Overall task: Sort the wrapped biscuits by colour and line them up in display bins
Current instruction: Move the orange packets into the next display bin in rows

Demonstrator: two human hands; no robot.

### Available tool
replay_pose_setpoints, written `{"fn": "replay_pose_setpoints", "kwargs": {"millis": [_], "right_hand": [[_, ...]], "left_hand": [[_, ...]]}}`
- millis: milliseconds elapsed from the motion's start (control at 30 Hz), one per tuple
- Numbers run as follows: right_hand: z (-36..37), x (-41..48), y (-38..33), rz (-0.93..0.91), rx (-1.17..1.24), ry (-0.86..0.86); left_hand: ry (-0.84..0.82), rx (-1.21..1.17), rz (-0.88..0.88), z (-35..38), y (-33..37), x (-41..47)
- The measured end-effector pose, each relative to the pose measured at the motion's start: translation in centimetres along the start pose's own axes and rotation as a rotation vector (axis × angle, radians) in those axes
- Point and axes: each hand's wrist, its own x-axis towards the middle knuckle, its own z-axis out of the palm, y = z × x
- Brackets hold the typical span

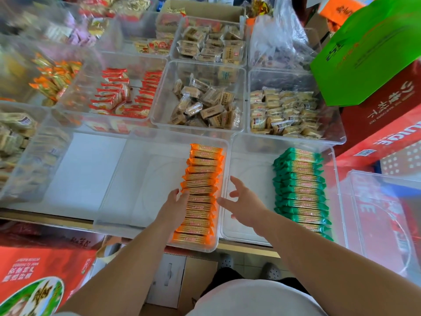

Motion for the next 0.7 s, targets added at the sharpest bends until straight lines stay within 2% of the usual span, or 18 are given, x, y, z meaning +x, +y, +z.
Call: {"fn": "replay_pose_setpoints", "kwargs": {"millis": [67, 167, 267, 333, 700], "right_hand": [[-1.2, -0.6, 0.1, -0.029, -0.012, 0.034], [-4.0, -1.4, 1.0, -0.082, -0.082, 0.102], [-6.2, -1.8, 2.7, -0.067, -0.066, 0.153], [-6.6, -2.1, 3.6, -0.045, -0.002, 0.163], [-5.8, -3.3, 4.7, -0.036, -0.012, 0.147]], "left_hand": [[0.082, 0.051, 0.052, 0.0, 0.2, -0.6], [0.087, 0.153, 0.235, -0.4, 1.6, -1.7], [0.064, 0.468, 0.394, -0.2, 2.2, -1.2], [0.032, 0.631, 0.403, 0.4, 2.3, -0.8], [-0.014, 0.557, 0.392, 0.8, 2.9, 0.3]]}}
